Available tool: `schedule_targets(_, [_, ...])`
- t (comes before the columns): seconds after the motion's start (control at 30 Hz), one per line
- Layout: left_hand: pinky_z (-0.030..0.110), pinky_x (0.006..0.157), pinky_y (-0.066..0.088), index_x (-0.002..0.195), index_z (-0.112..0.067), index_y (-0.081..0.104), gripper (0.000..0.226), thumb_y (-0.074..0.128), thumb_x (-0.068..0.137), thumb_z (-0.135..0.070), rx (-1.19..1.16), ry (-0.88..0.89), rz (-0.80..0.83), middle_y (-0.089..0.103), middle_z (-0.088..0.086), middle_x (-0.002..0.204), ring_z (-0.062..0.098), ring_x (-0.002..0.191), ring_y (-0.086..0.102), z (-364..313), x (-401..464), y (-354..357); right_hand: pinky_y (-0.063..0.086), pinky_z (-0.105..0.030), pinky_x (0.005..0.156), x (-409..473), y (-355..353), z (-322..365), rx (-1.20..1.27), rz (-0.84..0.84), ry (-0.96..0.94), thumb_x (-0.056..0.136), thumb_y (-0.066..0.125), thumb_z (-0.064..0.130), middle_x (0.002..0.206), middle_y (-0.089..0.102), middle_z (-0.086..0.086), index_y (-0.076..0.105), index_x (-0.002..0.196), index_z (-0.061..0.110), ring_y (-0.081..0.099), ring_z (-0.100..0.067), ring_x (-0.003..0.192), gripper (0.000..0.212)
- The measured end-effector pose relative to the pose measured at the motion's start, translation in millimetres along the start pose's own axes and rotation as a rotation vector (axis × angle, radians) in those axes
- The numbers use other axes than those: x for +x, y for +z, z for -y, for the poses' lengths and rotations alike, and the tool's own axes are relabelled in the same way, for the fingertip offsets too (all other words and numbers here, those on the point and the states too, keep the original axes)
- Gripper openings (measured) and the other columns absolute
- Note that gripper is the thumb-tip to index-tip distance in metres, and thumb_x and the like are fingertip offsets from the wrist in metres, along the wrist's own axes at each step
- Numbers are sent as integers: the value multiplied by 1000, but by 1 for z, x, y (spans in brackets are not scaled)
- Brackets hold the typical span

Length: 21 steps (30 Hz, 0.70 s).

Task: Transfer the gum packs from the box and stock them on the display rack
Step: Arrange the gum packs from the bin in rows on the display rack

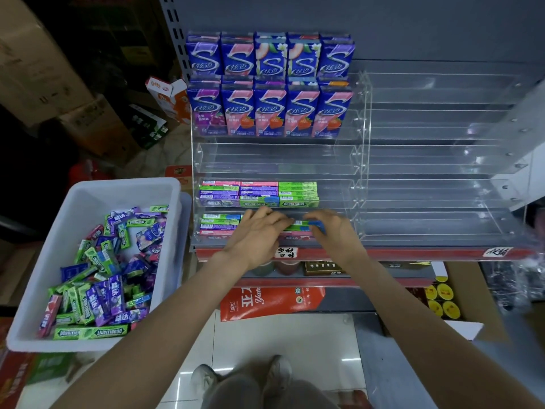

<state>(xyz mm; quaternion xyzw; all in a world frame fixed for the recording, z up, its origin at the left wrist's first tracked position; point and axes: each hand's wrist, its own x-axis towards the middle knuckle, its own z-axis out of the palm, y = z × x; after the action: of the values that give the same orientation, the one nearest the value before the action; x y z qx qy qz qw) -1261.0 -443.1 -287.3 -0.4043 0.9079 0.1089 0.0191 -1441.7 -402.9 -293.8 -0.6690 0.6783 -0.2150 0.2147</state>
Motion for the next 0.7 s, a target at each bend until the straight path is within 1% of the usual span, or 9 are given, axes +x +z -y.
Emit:
schedule_targets(0.07, [30,99,24,147,-26,28,56,46,94,-19,9,7,-5,37,-11,144,13,124,28,3,-1,-1,48,-21,79,-2,-5,-7,-40,-10,62,92,55,5,114,63,-12,63,118,7,63,-22,89,28])
schedule_targets(0.13, [30,101,24,147,-26,28,55,45,95,-21,0,4,-3,36,-11,145,13,126,27,6,-4,-2,53,-29,81,-4,-7,-13,-65,4,100,93,54,7,110,64,-14,64,114,6,64,-25,89,24])
schedule_targets(0.2, [29,101,25,147,-26,28,52,43,97,-23,-22,0,4,34,-11,146,12,126,26,8,-7,-2,55,-35,82,-4,-7,-11,-52,15,86,92,54,5,105,66,-17,65,109,3,65,-27,87,20])
schedule_targets(0.27, [29,102,24,147,-26,28,51,42,98,-24,-33,1,1,32,-11,147,12,128,26,9,-9,-1,54,-38,84,-4,-4,-7,-34,26,89,91,56,7,103,67,-18,64,108,-1,65,-29,88,20])
schedule_targets(0.4, [30,104,24,147,-26,28,49,41,99,-28,-29,-6,-6,31,-10,148,12,132,27,8,-10,2,54,-35,84,-4,-4,-2,-14,49,143,91,59,13,102,67,-15,62,108,0,65,-25,88,22])
schedule_targets(0.53, [31,106,24,145,-25,33,47,43,99,-26,-47,-20,-20,34,-9,147,12,132,28,6,-8,4,53,-31,83,-2,-7,-2,-35,90,167,91,58,17,101,66,-12,61,109,4,63,-22,87,22])
schedule_targets(0.63, [31,105,25,144,-24,34,47,44,99,-25,-67,-28,-24,36,-9,146,13,131,29,5,-8,2,53,-32,80,1,-8,2,-83,97,154,91,59,18,101,64,-12,60,108,4,62,-23,85,21])
schedule_targets(0.7, [32,105,25,144,-24,35,47,45,98,-25,-84,-32,-24,37,-9,145,13,130,29,3,-8,0,52,-30,78,0,-9,6,-105,100,142,92,57,17,102,62,-12,59,110,4,60,-22,84,23])
